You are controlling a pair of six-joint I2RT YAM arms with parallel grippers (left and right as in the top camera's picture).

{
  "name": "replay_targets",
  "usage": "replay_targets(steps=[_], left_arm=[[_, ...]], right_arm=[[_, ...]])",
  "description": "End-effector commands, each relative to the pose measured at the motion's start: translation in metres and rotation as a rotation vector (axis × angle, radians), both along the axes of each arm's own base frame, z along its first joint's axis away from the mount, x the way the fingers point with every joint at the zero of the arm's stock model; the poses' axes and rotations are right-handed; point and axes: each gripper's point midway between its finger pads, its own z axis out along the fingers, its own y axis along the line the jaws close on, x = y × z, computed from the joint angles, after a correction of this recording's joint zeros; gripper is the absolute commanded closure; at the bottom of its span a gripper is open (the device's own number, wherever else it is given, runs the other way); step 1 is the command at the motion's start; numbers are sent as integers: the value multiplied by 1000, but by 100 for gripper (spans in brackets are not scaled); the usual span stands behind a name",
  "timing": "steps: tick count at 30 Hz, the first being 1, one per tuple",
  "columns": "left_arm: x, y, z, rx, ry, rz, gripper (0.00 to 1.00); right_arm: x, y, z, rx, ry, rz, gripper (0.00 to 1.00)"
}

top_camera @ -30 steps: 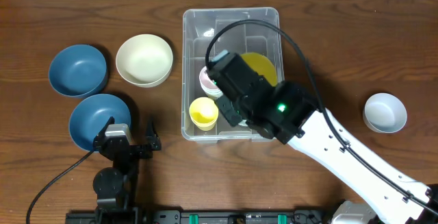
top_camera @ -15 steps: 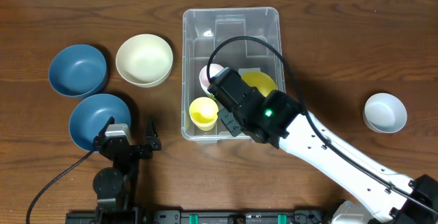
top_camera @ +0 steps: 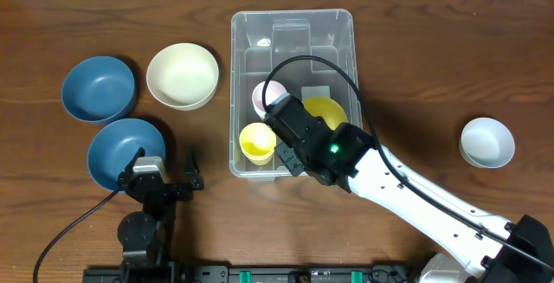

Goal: Pack container
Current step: 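Lower the yellow bowl into the bin and open the right gripper, then move the right gripper right and grasp the pale gray-blue bowl rim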

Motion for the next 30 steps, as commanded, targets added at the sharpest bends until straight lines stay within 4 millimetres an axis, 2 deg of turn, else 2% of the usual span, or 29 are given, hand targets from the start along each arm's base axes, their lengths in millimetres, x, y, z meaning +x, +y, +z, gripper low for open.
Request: replay_targets(steps=[1, 3, 10, 15, 19, 22, 23, 25, 26, 28, 30], left_arm=[[0, -3, -16, 11, 40, -16, 2], [0, -3, -16, 11, 40, -16, 2], [0, -3, -16, 11, 40, -16, 2], [0, -3, -16, 11, 40, -16, 2], [0, -3, -16, 11, 40, -16, 2], [0, -3, -16, 11, 40, -16, 2], [0, -3, -16, 11, 40, -16, 2], [0, -3, -16, 11, 40, -16, 2], [0, -3, -16, 11, 40, -16, 2], [0, -3, -16, 11, 40, -16, 2], [0, -3, -16, 11, 40, -16, 2]], right_arm=[[1, -2, -3, -24, -11, -2, 53], [4, -4, -3, -41, -27, -2, 49], [17, -20, 5, -68, -89, -88, 49], [32, -53, 33, -47, -162, -221, 49], [44, -105, 61, -21, -205, -383, 50], [48, -157, 73, -30, -206, -524, 49], [48, -181, 74, -42, -196, -593, 49], [46, -215, 73, -69, -175, -690, 49], [43, -241, 70, -87, -151, -774, 49], [39, -275, 64, -102, -112, -893, 49], [36, -301, 57, -71, -68, -998, 49]])
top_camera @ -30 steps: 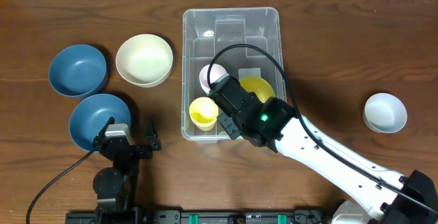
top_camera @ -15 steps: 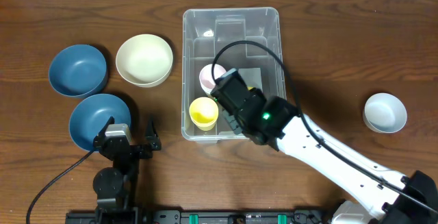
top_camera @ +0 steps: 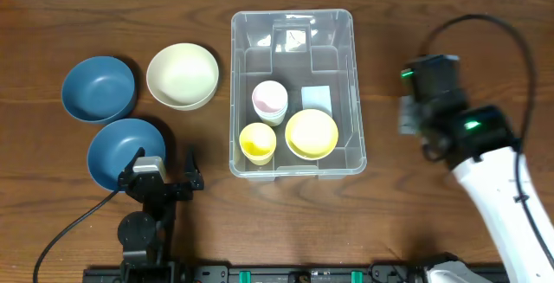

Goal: Pack container
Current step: 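Move the right gripper right and grasp the pale gray-blue bowl rim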

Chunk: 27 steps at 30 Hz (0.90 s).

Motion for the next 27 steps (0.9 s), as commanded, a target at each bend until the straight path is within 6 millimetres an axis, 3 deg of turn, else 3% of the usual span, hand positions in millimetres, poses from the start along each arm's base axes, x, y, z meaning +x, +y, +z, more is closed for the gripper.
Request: replay_targets(steps=[1, 2, 8, 18, 27], left_arm=[[0, -3, -16, 11, 40, -16, 2], [0, -3, -16, 11, 40, -16, 2], [0, -3, -16, 11, 40, -16, 2], [0, -3, -16, 11, 40, -16, 2], [0, -3, -16, 11, 40, -16, 2]], right_arm=[[-4, -47, -11, 54, 24, -199, 50], [-6, -66, -16, 53, 34, -265, 50], [-5, -113, -49, 87, 111, -429, 48], [4, -124, -131, 94, 341, -464, 40], [6, -129, -180, 84, 445, -477, 40]])
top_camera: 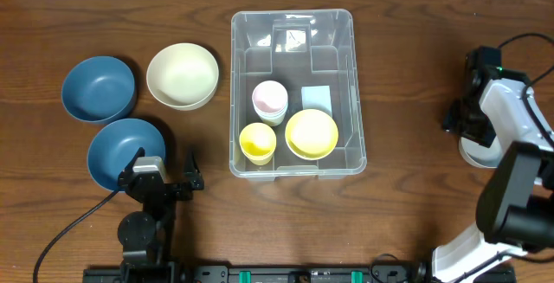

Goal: Pack container
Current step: 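Move the right gripper right and grasp the pale gray-blue bowl rim, then lift the gray-blue bowl and carry it left over the bin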

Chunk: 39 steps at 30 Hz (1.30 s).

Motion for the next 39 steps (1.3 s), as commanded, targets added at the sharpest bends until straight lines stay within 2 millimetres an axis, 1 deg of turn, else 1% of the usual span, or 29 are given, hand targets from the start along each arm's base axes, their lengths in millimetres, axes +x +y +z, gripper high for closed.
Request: replay_targets(steps=[1, 3, 7, 8, 10, 13, 15, 22, 26, 31, 34, 36, 39], left_arm=[[0, -3, -16, 11, 40, -16, 2], [0, -3, -16, 11, 40, -16, 2], [0, -3, -16, 11, 40, -16, 2], [0, -3, -16, 11, 40, -16, 2], [0, -3, -16, 11, 40, -16, 2], [0, -3, -16, 11, 40, -16, 2], [0, -3, -16, 11, 40, -16, 2], [0, -3, -16, 11, 40, -16, 2], [0, -3, -16, 11, 40, -16, 2], [0, -3, -16, 11, 40, -16, 2], [0, -3, -16, 11, 40, -16, 2], [0, -3, -16, 11, 40, -16, 2], [0, -3, -16, 11, 40, -16, 2]], right_arm=[[-5, -6, -14, -3, 33, -28, 41], [-6, -6, -20, 0, 47, -30, 44], [-3, -7, -22, -2, 39, -30, 47], [-1, -8, -22, -3, 33, -30, 49], [1, -8, -24, -5, 22, -30, 58], [2, -7, -27, -3, 14, -21, 78], [3, -6, -30, 9, 6, -10, 84], [12, 9, -42, 123, -34, 73, 85], [15, 18, -43, 169, -38, 125, 90], [16, 27, -39, 171, -26, 187, 92], [26, 42, -29, 189, -57, 253, 93], [32, 53, -19, 198, -87, 302, 93], [41, 75, 8, 181, -148, 391, 93]])
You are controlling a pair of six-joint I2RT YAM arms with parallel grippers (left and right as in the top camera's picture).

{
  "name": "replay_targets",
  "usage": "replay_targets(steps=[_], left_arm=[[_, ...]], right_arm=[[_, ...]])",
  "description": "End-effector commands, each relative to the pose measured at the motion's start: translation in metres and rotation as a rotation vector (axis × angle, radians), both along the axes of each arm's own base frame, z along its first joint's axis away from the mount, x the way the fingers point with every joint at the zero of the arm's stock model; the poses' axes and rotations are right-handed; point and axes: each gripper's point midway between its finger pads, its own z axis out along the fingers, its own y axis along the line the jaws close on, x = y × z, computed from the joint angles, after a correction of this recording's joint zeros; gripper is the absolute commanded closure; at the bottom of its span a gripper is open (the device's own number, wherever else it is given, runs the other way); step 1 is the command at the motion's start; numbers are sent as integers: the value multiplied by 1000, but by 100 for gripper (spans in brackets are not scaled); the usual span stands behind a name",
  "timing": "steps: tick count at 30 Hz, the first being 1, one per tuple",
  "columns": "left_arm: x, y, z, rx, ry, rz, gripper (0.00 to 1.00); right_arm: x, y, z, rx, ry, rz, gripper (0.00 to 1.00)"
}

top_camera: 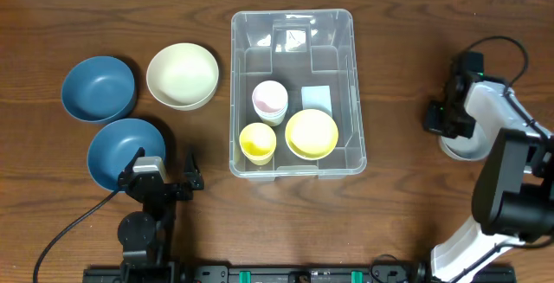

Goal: Pack container
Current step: 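Lift the gray-blue bowl and carry it left over the bin, then lower the gray-blue bowl into the bin and open the right gripper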

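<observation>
A clear plastic container point(346, 23) stands mid-table. It holds a yellow bowl point(312, 133), a yellow cup point(257, 142), a pink-and-white cup point(269, 99) and a pale blue square point(316, 98). At the right, a white bowl point(465, 150) shows partly under my right arm. My right gripper point(441, 118) sits at the bowl's left rim and seems shut on it, though the wrist hides the jaws. My left gripper point(166, 158) rests open at the front left, holding nothing.
Left of the container lie a cream bowl point(182, 75) and two blue bowls point(98, 87), point(125, 151), the nearer one just beside the left gripper. The right arm's cable loops above the white bowl.
My right gripper has shifted a little left and the white bowl now lies further left beneath it. The container, its contents and the left arm are unchanged.
My right gripper was inside the container over the yellow bowl, with the white bowl alone at the far right. Then the arm was outside the container on the right, the yellow bowl left inside. Then it was over the white bowl, which now sits shifted left under it.
</observation>
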Motion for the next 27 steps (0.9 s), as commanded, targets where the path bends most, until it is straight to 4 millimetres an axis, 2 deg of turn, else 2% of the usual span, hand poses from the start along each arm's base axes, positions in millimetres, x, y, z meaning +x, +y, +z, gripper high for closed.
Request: replay_targets(steps=[1, 4, 7, 11, 14, 18, 24, 27], left_arm=[[0, -3, -16, 11, 40, -16, 2], [0, -3, -16, 11, 40, -16, 2], [0, -3, -16, 11, 40, -16, 2], [0, -3, -16, 11, 40, -16, 2], [0, -3, -16, 11, 40, -16, 2], [0, -3, -16, 11, 40, -16, 2], [0, -3, -16, 11, 40, -16, 2], [0, -3, -16, 11, 40, -16, 2]], right_arm=[[17, 31, 44, 6, -124, 135, 93], [22, 61, 76, 0, -213, 227, 94], [24, 104, 115, 3, -322, 356, 95], [20, 159, 159, 28, -449, 502, 96], [13, 198, 183, 32, -517, 605, 96], [-1, 240, 193, 34, -546, 721, 96], [-22, 282, 185, 64, -527, 842, 97], [-26, 294, 177, 69, -510, 874, 97]])
